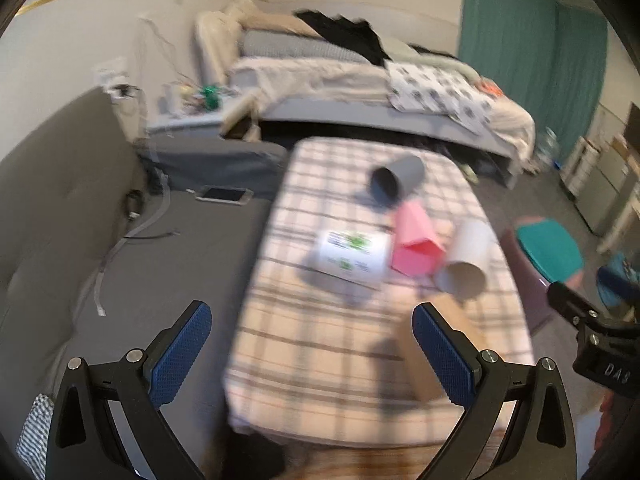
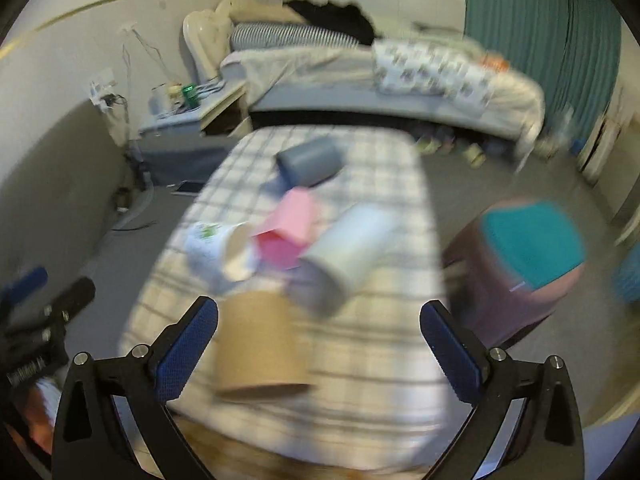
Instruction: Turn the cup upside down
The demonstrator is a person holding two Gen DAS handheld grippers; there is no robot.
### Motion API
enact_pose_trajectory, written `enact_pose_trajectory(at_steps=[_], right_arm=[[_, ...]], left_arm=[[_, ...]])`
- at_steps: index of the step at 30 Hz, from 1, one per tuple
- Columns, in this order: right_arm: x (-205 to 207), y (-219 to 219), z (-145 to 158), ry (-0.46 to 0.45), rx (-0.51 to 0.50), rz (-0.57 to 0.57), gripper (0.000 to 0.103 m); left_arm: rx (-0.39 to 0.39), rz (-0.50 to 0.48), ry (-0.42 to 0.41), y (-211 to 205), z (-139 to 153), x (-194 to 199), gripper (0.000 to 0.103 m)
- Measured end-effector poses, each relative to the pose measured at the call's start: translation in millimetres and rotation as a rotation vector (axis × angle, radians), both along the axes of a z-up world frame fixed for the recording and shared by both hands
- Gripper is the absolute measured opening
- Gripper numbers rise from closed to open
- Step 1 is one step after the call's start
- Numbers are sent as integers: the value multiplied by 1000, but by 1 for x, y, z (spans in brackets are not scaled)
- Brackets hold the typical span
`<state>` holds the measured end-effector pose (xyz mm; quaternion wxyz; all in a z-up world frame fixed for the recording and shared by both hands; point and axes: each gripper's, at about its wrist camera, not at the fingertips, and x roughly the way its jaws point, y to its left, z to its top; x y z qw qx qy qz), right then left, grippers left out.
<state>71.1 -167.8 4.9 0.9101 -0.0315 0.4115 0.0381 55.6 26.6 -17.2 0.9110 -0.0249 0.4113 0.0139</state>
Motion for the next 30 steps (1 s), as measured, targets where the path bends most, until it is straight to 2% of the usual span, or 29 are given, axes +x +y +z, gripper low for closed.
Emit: enact_pose_trajectory(at_steps=[2, 3, 6, 10, 13, 17, 19, 21, 22, 24, 28, 30], right_arm=[[-9, -12, 7, -43, -85, -31, 102], [-14, -23, 8, -54, -88, -33, 102], [-19, -50, 3, -46, -39, -46, 102], [-17, -82, -13, -26, -6, -86, 102], [-15, -95, -23, -15, 15, -101, 102], [-9, -103, -37, 7, 45, -111, 102], [-8, -103, -43, 16, 50, -110, 102], [-5, -102, -48, 29, 55, -105, 102], [-5, -100, -49, 30, 57, -102, 102], [-5, -98, -51, 29, 61, -94, 102], [-13, -96, -41, -30, 86, -88, 102], [-16, -95, -34, -59, 79, -90, 102]], left_arm=[[16, -19, 30, -20, -4, 9, 103], [20, -37, 51, -33, -8, 16, 103], [-34, -61, 141, -54, -24, 36, 103], [-112, -22, 256, -65, -46, 62, 103], [-118, 1, 327, -69, -64, 79, 101], [-199, 12, 431, -67, -85, 90, 101], [-207, 1, 457, -70, -91, 92, 101], [-236, -23, 481, -72, -95, 93, 91], [-273, -36, 494, -72, -95, 92, 83], [-300, -50, 514, -72, -93, 92, 80], [-282, -72, 451, -69, -74, 84, 80], [-247, -79, 395, -68, -60, 79, 80]])
